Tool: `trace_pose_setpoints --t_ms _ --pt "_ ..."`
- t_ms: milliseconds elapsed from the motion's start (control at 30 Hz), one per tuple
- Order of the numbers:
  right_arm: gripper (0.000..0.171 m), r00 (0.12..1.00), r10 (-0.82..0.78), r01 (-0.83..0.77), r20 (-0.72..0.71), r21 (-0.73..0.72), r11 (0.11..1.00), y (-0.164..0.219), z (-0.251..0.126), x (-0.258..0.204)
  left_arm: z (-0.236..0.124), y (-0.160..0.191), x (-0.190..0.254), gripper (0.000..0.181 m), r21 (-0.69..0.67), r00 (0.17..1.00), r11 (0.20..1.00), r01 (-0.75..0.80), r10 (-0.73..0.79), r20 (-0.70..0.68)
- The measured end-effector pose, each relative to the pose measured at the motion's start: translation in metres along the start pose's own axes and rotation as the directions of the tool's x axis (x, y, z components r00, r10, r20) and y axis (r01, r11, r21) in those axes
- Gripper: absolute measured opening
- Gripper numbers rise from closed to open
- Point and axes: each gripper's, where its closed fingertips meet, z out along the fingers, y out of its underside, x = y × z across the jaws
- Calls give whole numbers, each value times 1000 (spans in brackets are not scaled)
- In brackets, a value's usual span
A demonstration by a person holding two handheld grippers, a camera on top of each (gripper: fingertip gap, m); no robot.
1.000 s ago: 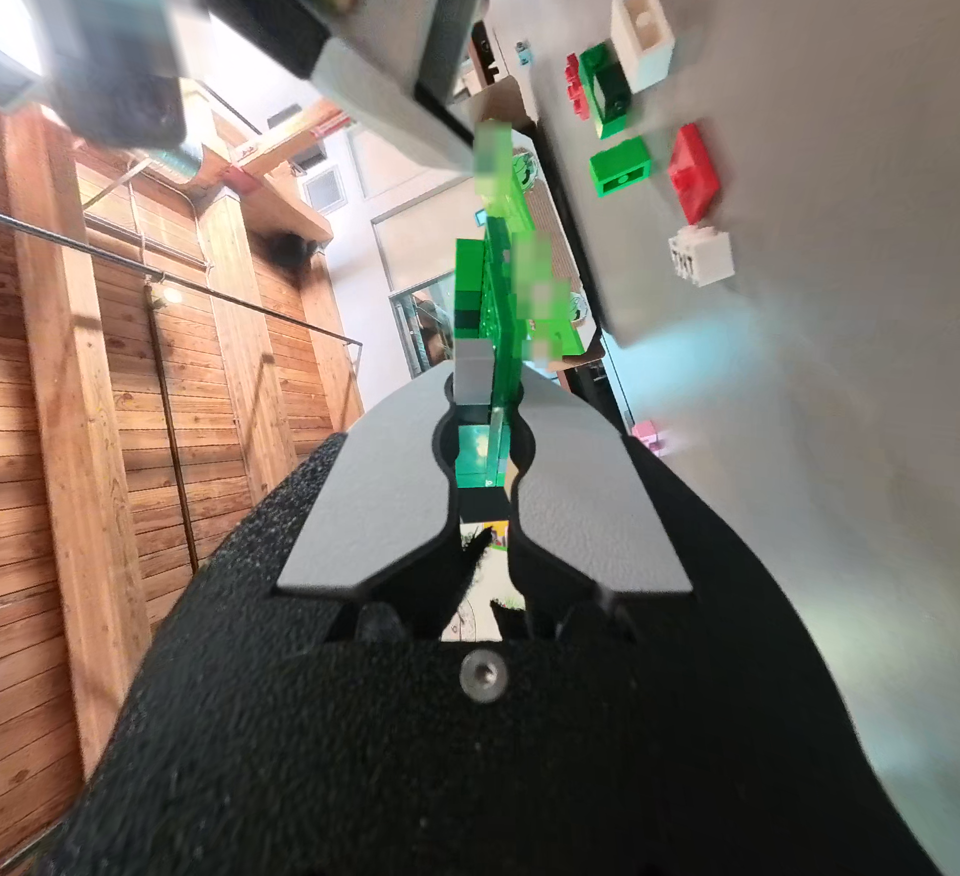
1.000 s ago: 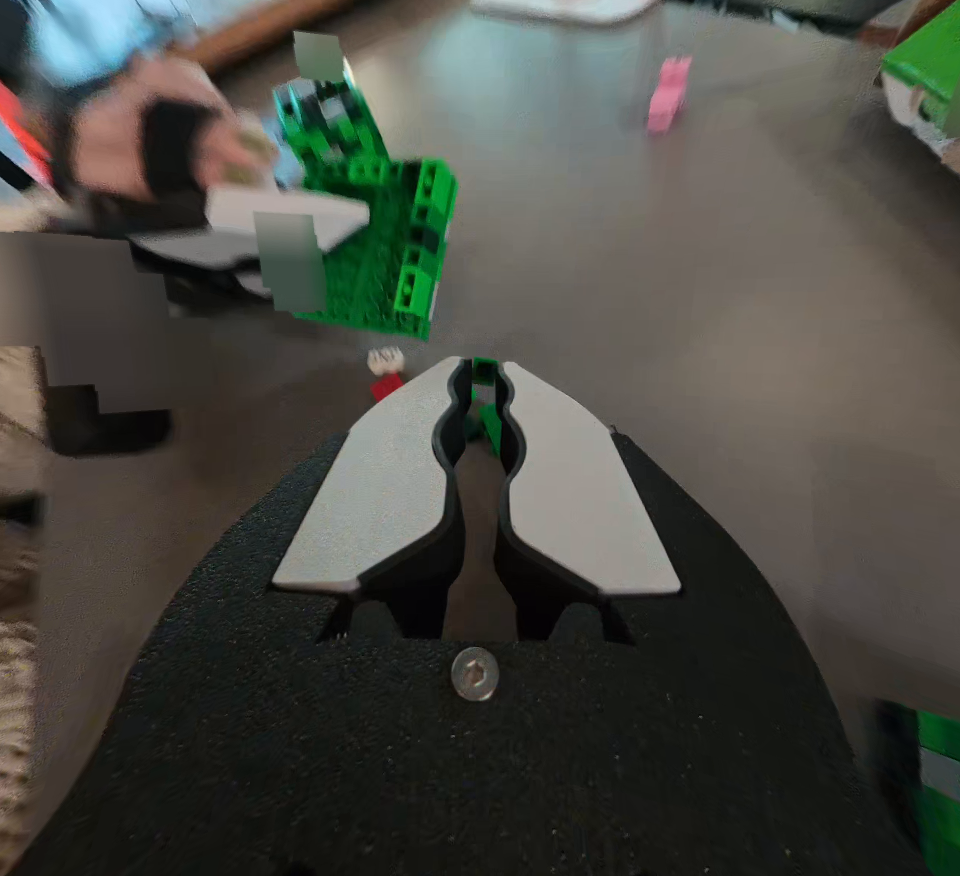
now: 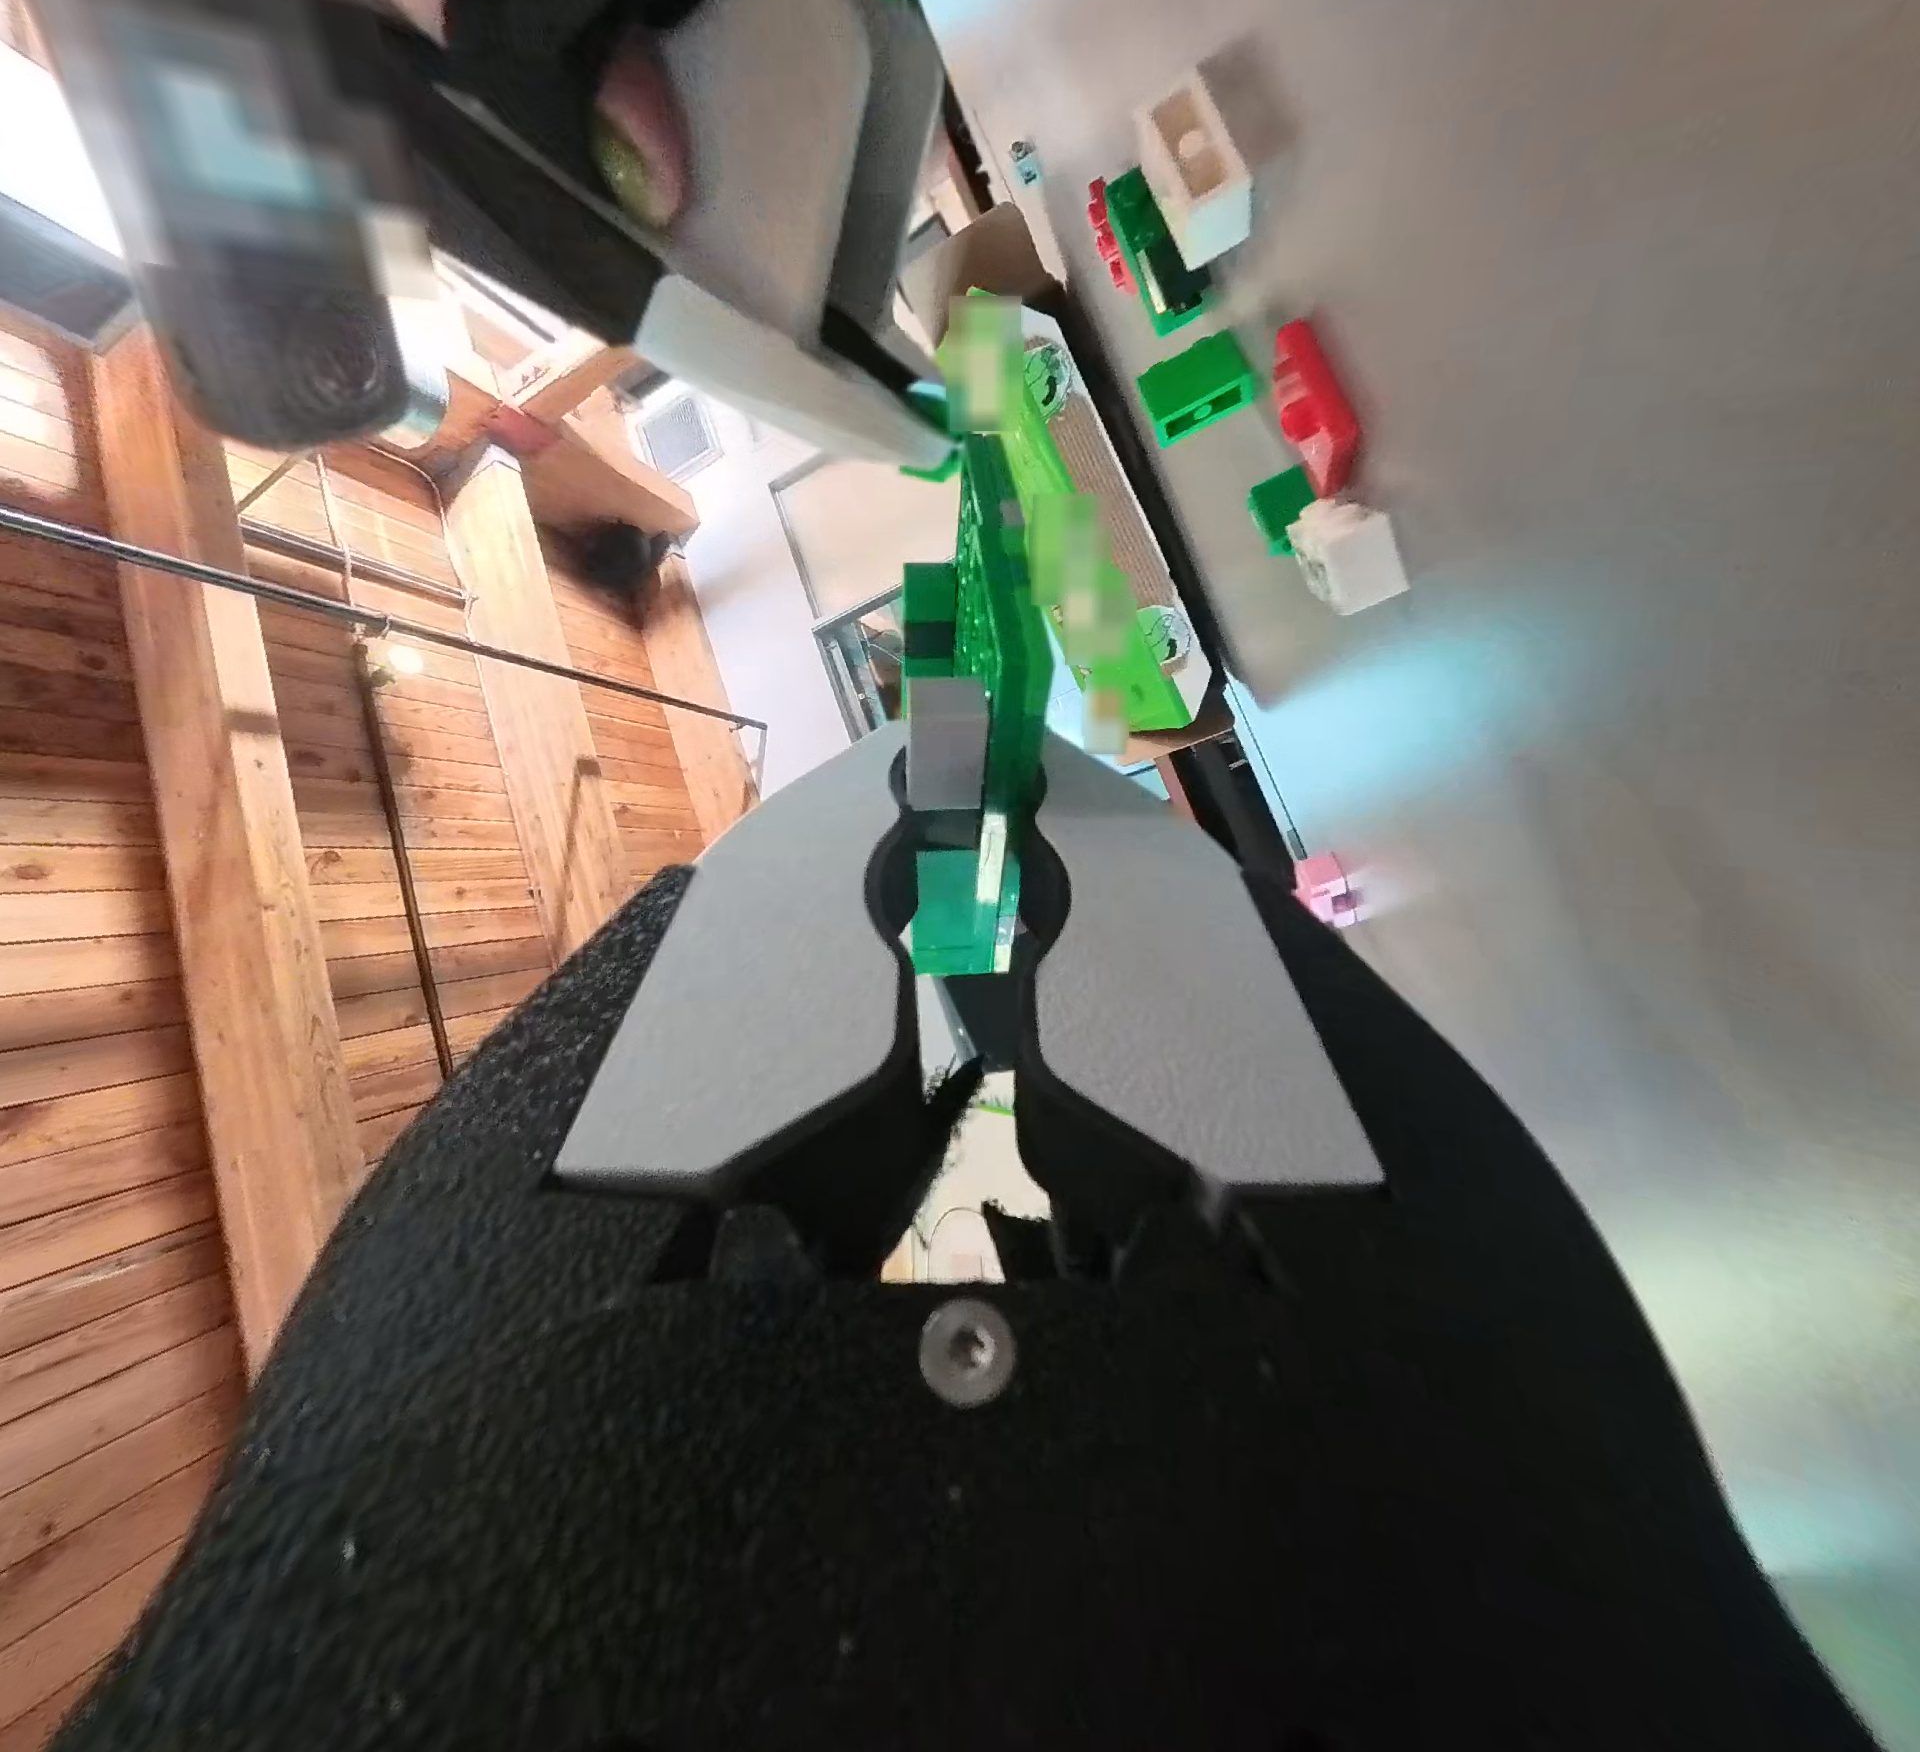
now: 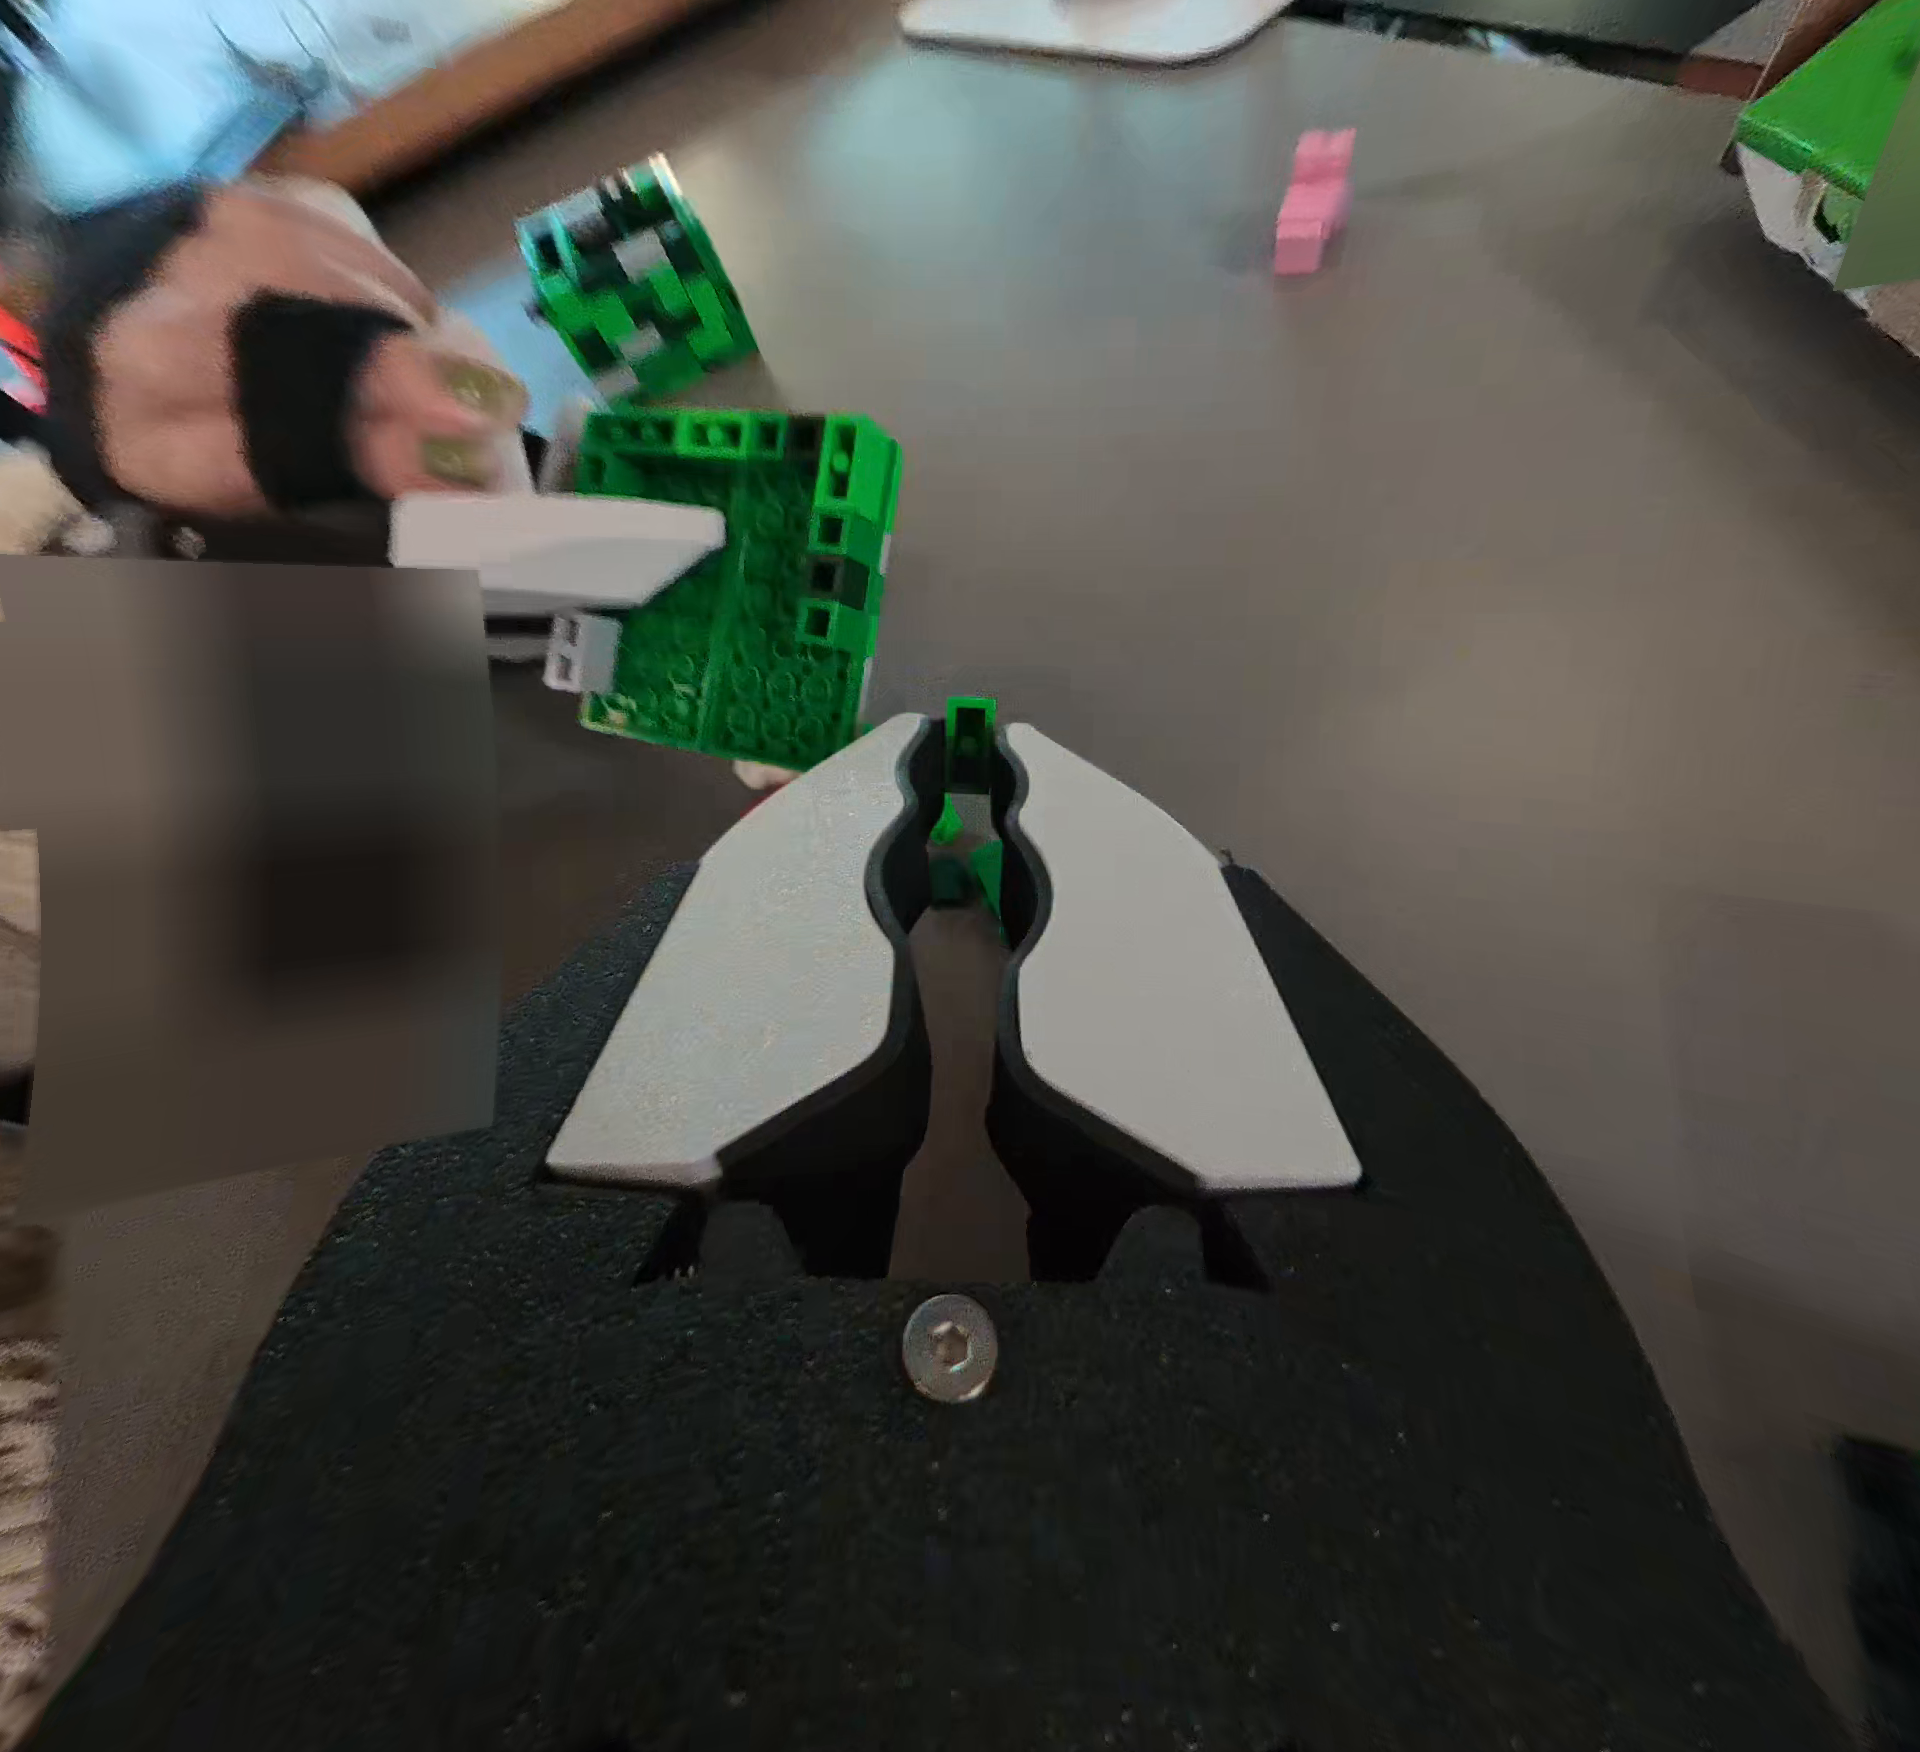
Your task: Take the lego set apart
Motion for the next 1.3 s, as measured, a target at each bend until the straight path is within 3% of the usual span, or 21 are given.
trace_pose_setpoints --t_ms 33,167,267,567,800,967,1200,1300 --pt "7 999 -36 35 -20 -37 999 5 3 0 0 0 0 14 -1 1000 1000 -2 2 -4" --pt "18 987 -152 143 -50 -152 978 21 13 -5 0 1 4 14 0 1000 1000 -6 6 -25" --pt "28 976 -213 204 -52 -147 968 19 14 -9 1 0 5 14 2 1000 1000 -3 3 -31" --pt "22 971 -233 229 -51 -76 970 7 12 -15 -1 6 -1 14 -22 1000 1000 -7 7 -3" --pt "23 982 -186 188 36 -69 980 10 9 -20 1 3 9 14 -10 999 1000 -2 2 -49" --pt "21 983 -182 182 -2 32 983 -8 7 -24 0 -5 3 14 12 999 1000 24 -24 -45" --pt "8 975 -221 221 -41 20 975 -8 9 -24 0 -10 -2 14 16 997 998 63 -62 -47" --pt "7 987 -160 160 0 43 986 -11 6 -26 -1 -8 -4 14 22 996 996 88 -87 -35"
